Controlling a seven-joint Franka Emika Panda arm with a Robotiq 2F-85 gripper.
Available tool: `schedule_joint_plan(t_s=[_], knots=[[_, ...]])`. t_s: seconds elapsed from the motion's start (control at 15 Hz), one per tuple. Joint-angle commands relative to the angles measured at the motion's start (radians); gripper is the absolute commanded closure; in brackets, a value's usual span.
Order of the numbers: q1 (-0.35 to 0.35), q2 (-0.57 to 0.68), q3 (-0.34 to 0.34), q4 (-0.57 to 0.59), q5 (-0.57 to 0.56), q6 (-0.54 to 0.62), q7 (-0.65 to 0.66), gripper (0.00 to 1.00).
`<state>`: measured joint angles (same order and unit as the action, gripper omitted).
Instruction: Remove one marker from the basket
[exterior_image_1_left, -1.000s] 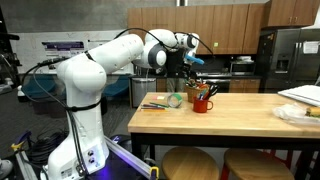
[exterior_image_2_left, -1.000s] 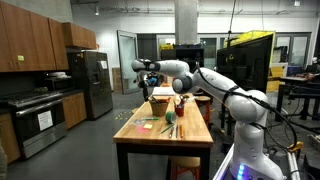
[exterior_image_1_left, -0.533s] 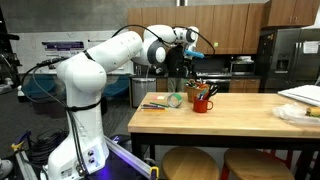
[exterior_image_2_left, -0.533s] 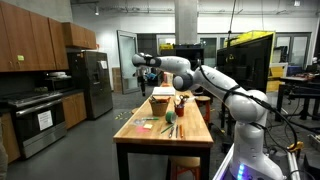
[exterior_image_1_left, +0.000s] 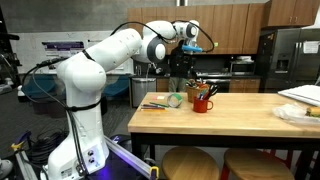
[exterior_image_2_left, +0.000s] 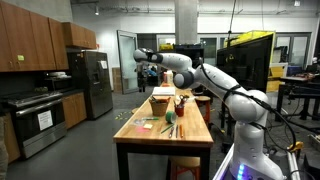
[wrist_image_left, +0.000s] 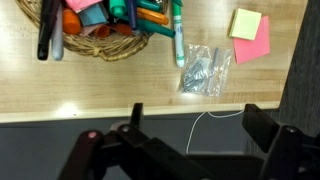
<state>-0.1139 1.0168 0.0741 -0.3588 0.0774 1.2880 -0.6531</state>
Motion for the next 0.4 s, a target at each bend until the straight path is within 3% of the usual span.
schedule_joint_plan(t_s=[0.0,0.2,0.27,0.33], knots=[[-0.029,-0.029,0.028,-0.013,0.058,0.011,0.180,0.00],[-0.037,-0.029,0.039,-0.007,0.093,0.059,0.336,0.00],[-0.036,-0.030,0.039,-0.006,0.095,0.077,0.357,0.00],[-0.031,-0.024,0.033,-0.017,0.075,0.061,0.292,0.00]])
